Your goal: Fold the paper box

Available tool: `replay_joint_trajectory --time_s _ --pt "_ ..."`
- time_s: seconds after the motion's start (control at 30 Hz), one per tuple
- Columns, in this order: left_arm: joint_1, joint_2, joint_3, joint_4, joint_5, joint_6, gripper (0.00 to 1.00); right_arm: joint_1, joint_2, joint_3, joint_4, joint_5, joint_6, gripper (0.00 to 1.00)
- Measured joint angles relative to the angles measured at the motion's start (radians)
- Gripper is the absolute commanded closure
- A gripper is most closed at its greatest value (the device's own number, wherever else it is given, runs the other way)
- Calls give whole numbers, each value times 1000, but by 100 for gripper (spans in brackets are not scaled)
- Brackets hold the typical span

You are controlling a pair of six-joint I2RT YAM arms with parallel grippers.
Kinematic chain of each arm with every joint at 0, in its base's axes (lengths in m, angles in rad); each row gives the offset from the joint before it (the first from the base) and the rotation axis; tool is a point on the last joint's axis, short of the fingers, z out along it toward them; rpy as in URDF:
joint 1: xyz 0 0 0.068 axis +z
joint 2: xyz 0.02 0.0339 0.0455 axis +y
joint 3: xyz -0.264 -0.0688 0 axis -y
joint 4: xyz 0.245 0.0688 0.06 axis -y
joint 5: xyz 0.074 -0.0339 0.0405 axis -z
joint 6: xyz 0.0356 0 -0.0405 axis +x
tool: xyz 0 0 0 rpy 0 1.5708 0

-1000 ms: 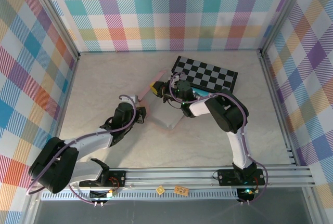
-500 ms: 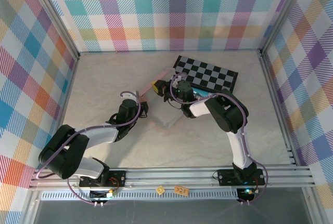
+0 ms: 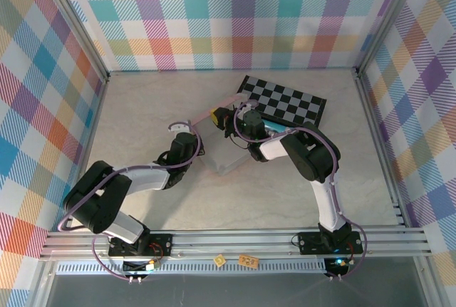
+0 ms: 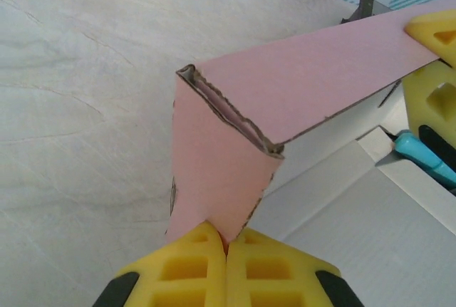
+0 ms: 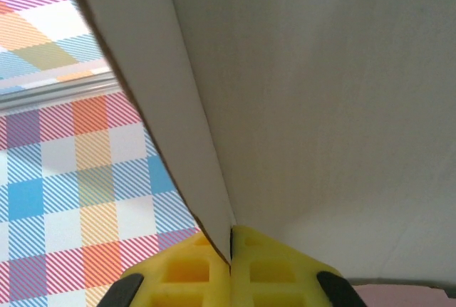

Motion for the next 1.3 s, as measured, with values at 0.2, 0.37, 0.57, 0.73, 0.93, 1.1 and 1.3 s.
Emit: replay_joint_trajectory --time_s 0.2,0.37,0.57,0.73,0.93,1.1,1.3 --pt "-2 55 8 74 -27 -2 86 0 -6 0 -13 23 8 100" --pt "-2 103 23 113 -53 -4 81 0 -11 0 -23 36 15 100" --pt "-2 138 50 117 -82 -4 83 0 -19 0 -37 48 18 100" --pt "-1 158 71 116 -114 -1 100 -1 -22 0 -39 59 19 100" --pt "-2 158 97 63 -139 -14 100 0 -38 0 -64 58 19 100" --pt "-2 150 130 -21 -153 -24 96 0 -53 0 -100 57 19 100" --pt "6 153 121 -61 -126 -29 73 8 -63 -4 -105 37 18 100"
